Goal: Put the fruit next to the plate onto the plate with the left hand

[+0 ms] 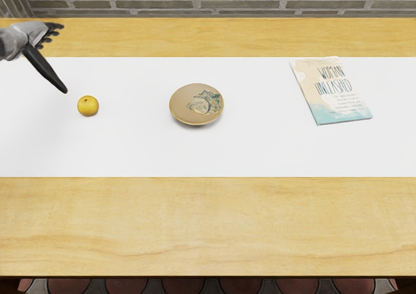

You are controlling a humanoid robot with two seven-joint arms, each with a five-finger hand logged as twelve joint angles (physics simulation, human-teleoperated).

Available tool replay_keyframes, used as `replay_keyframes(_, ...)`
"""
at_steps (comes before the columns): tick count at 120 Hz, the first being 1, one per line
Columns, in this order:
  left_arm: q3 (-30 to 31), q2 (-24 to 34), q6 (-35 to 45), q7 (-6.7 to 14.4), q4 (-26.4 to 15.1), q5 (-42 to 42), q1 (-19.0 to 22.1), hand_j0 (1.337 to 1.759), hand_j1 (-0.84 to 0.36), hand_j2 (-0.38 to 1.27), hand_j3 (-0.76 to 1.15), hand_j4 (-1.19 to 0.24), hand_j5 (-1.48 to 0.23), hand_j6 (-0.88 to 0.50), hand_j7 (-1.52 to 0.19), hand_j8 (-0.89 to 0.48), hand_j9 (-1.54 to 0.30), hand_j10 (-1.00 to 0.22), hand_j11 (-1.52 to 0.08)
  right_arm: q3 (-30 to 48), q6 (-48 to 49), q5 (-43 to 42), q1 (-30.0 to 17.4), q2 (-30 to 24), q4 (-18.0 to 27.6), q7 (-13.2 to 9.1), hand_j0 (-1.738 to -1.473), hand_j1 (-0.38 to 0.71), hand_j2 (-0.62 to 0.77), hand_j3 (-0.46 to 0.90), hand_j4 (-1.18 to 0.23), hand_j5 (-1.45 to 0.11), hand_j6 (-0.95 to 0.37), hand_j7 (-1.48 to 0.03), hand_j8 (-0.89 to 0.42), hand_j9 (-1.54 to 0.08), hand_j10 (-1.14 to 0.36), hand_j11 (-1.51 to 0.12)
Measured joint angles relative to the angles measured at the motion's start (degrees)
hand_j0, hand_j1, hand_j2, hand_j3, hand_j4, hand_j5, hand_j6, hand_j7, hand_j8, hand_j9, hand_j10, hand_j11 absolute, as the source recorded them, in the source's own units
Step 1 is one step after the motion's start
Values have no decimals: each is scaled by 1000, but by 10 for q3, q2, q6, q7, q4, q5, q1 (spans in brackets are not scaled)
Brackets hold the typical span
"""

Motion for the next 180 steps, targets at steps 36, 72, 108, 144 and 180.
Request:
replay_keyframes(36, 250, -125, 239, -9, -38, 16, -16, 1658, 272, 14, 0, -66, -84, -67, -84, -67, -84, -66, -84, 0, 0, 0, 0, 0, 0, 0, -1658, -329, -4, 0, -17, -22, -16, -22, -17, -22, -17, -22)
replay_keyframes(72, 272, -166, 261, -11, 58, 21, -1, 1658, 77, 47, 0, -229, -296, -230, -296, -230, -296, -229, -296, 0, 0, 0, 0, 0, 0, 0, -1658, -329, -4, 0, -17, -22, -16, -22, -16, -22, -17, -22)
replay_keyframes(108, 178, -153, 180, -43, 64, 13, 27, 1658, -26, 65, 0, -315, -408, -316, -408, -316, -408, -315, -408, 0, 0, 0, 0, 0, 0, 0, -1658, -329, -4, 0, -17, -22, -16, -22, -16, -22, -17, -22)
replay_keyframes(144, 150, -177, 154, -52, 102, 7, 64, 1658, -73, 73, 0, -354, -459, -355, -459, -355, -459, -354, -459, 0, 0, 0, 0, 0, 0, 0, -1658, -329, -4, 0, -17, -22, -16, -22, -16, -22, -17, -22)
replay_keyframes(180, 146, -189, 153, -68, 134, 5, 90, 1658, -105, 78, 0, -381, -494, -381, -494, -381, -494, -381, -494, 0, 0, 0, 0, 0, 0, 0, -1658, -329, -4, 0, -16, -22, -16, -22, -16, -22, -16, -22)
